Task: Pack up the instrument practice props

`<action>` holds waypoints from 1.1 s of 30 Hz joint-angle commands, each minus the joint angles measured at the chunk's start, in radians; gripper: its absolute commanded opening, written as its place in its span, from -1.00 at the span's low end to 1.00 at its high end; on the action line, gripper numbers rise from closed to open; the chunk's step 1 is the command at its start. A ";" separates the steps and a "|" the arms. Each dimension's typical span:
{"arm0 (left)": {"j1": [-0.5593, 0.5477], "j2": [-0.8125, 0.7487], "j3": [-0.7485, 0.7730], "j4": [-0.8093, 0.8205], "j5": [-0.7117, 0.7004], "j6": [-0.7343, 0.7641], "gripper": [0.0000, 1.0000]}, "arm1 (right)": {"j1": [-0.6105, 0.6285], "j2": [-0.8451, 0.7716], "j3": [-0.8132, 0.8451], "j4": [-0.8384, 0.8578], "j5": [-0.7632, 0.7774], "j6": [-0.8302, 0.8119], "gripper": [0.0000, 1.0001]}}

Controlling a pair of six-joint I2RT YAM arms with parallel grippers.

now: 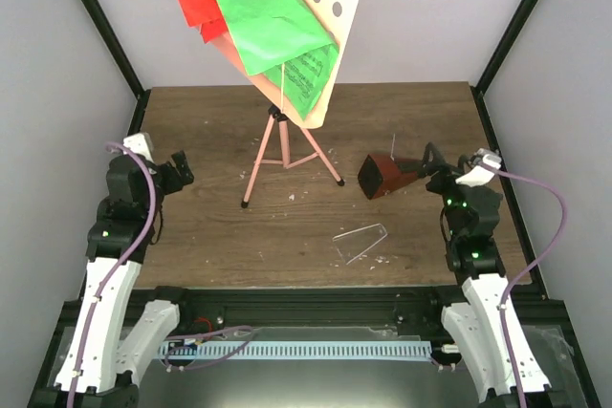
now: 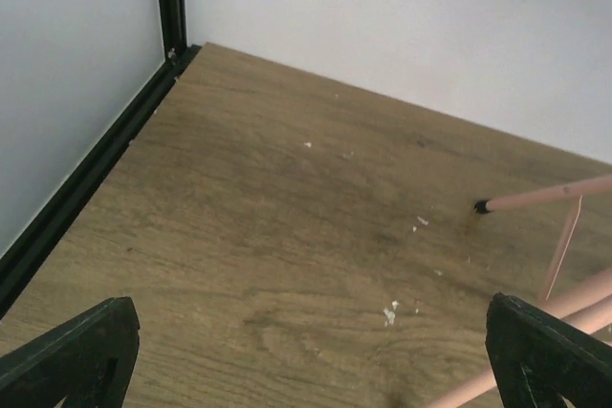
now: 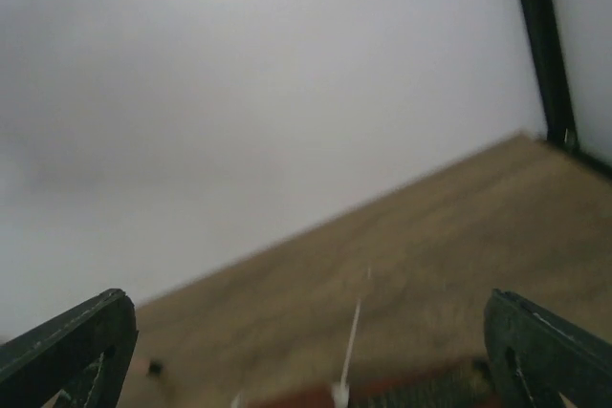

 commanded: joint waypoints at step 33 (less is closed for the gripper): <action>-0.003 -0.155 -0.275 0.248 0.292 0.156 0.96 | -0.002 0.313 0.107 -0.511 -0.525 0.204 1.00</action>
